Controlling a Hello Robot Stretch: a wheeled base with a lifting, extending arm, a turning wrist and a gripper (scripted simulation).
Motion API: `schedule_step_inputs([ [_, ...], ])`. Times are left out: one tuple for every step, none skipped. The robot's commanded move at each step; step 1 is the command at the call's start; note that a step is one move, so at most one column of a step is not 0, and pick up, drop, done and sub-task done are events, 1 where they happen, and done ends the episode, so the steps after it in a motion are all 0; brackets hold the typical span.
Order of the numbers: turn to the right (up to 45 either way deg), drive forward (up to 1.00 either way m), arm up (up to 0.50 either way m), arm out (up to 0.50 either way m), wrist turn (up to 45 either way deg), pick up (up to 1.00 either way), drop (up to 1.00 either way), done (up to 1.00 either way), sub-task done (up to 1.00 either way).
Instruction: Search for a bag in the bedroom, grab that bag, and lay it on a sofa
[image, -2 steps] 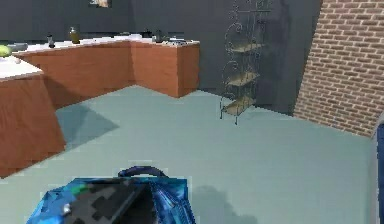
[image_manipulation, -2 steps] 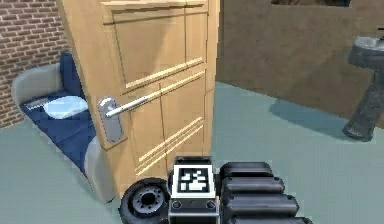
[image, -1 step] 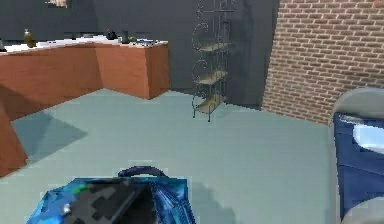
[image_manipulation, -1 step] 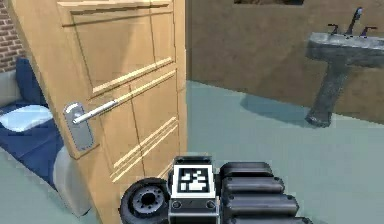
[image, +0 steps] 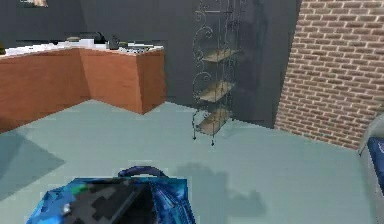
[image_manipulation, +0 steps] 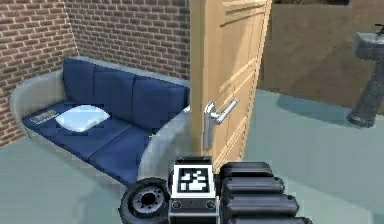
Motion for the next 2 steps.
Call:
schedule_step_inputs([
  [30.0, 0.00, 0.00, 0.00, 0.0, 0.00, 0.00, 0.00, 0.00],
  [0.0, 1.00, 0.00, 0.00, 0.0, 0.00, 0.00, 0.00, 0.00],
])
